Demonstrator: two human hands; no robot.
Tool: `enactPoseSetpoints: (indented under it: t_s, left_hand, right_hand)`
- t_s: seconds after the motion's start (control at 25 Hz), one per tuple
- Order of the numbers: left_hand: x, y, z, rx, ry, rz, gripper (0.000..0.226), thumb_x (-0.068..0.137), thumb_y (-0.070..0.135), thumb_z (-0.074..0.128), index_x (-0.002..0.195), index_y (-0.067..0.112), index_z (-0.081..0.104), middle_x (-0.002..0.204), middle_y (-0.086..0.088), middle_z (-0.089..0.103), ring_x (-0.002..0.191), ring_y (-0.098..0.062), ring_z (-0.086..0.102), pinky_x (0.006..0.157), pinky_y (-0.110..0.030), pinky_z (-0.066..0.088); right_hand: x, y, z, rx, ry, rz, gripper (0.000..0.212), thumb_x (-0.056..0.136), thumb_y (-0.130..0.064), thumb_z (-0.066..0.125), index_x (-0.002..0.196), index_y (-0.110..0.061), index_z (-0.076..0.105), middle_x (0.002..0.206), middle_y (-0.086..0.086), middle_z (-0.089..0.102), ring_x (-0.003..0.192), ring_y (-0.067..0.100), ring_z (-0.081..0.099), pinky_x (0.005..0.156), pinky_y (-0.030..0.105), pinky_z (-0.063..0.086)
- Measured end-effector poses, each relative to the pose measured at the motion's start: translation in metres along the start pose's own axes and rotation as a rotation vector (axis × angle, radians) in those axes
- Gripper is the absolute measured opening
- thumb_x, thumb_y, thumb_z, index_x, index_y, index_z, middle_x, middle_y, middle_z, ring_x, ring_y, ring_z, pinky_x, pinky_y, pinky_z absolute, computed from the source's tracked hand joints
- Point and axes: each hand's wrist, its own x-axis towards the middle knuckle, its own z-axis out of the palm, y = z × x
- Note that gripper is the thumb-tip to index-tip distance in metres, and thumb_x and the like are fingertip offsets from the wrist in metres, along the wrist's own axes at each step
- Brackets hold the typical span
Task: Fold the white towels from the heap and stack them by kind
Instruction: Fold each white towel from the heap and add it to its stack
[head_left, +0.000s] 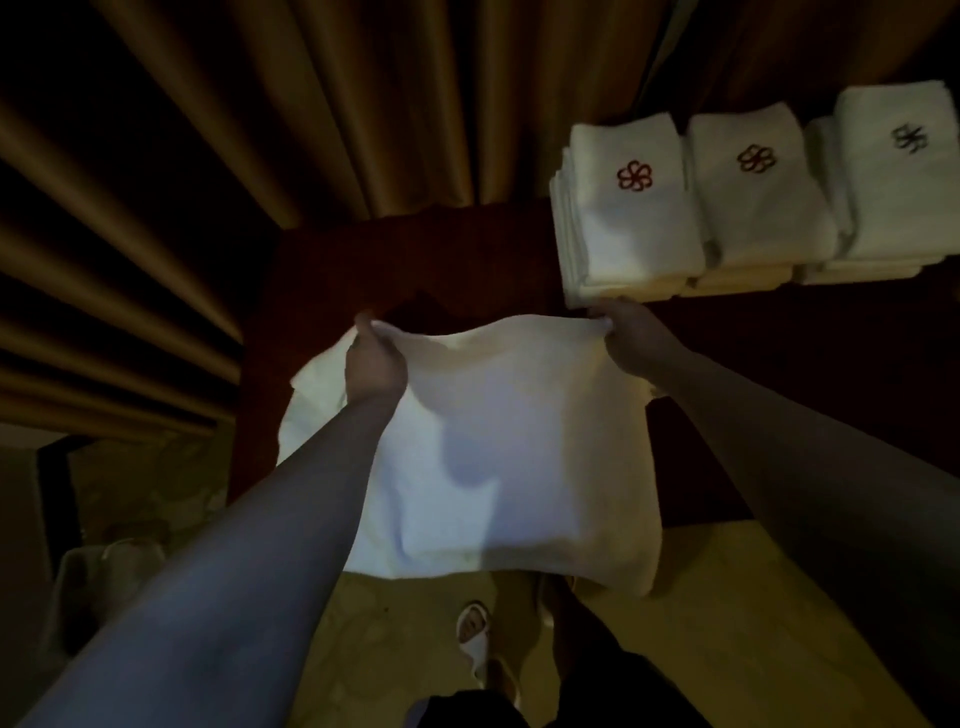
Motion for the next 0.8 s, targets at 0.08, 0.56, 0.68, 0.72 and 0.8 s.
enactPoseSetpoints:
  t_s: [0.08, 0.56, 0.68, 0.72, 0.8]
  left_hand:
    - [-0.009, -0.001, 0.039, 0.159, -0.234, 0.148, 0.061, 0.097, 0.013, 0.044, 0.152, 0.018, 0.017, 0.141, -0.019, 0.042, 0.123, -0.037, 0.046, 0.096, -0.044, 0.042]
    - [-0.095, 0.041, 0.166, 0.615, -0.699, 0.634, 0.058, 0.099, 0.031, 0.045, 0.151, 0.025, 0.02, 0.161, -0.01, 0.008, 0.147, -0.032, 0.009, 0.109, -0.05, 0.031]
    - [-0.095, 0.04, 0.171, 0.614, -0.652, 0.617, 0.056, 0.097, 0.032, 0.047, 0.148, 0.025, 0.025, 0.159, -0.01, 0.013, 0.146, -0.033, 0.011, 0.106, -0.052, 0.035]
    - [-0.095, 0.04, 0.172, 0.612, -0.643, 0.616, 0.055, 0.097, 0.032, 0.048, 0.147, 0.025, 0.026, 0.159, -0.01, 0.014, 0.146, -0.033, 0.012, 0.105, -0.051, 0.036]
    - [-0.095, 0.039, 0.172, 0.613, -0.618, 0.623, 0.055, 0.096, 0.031, 0.048, 0.147, 0.024, 0.027, 0.158, -0.01, 0.016, 0.145, -0.032, 0.014, 0.103, -0.051, 0.038]
  right_hand:
    - [0.008, 0.01, 0.006, 0.108, -0.095, -0.026, 0.063, 0.086, 0.013, 0.039, 0.14, -0.019, 0.044, 0.139, 0.009, 0.043, 0.129, 0.026, 0.04, 0.1, 0.031, 0.035]
    - [-0.028, 0.116, 0.051, 0.352, 0.099, 0.655, 0.063, 0.091, -0.024, 0.062, 0.142, 0.0, 0.033, 0.142, 0.021, 0.04, 0.129, 0.035, 0.043, 0.103, 0.04, 0.038]
    - [-0.029, 0.126, 0.058, 0.44, 0.096, 0.841, 0.067, 0.09, -0.038, 0.061, 0.14, 0.0, 0.038, 0.139, 0.019, 0.047, 0.125, 0.033, 0.049, 0.098, 0.038, 0.043]
    - [-0.028, 0.131, 0.061, 0.429, 0.077, 0.822, 0.057, 0.089, -0.039, 0.061, 0.13, -0.001, 0.051, 0.13, 0.018, 0.056, 0.117, 0.032, 0.055, 0.092, 0.036, 0.046]
    - [-0.028, 0.13, 0.063, 0.353, 0.005, 0.785, 0.041, 0.093, -0.034, 0.056, 0.119, -0.002, 0.059, 0.121, 0.016, 0.062, 0.11, 0.031, 0.059, 0.087, 0.035, 0.047]
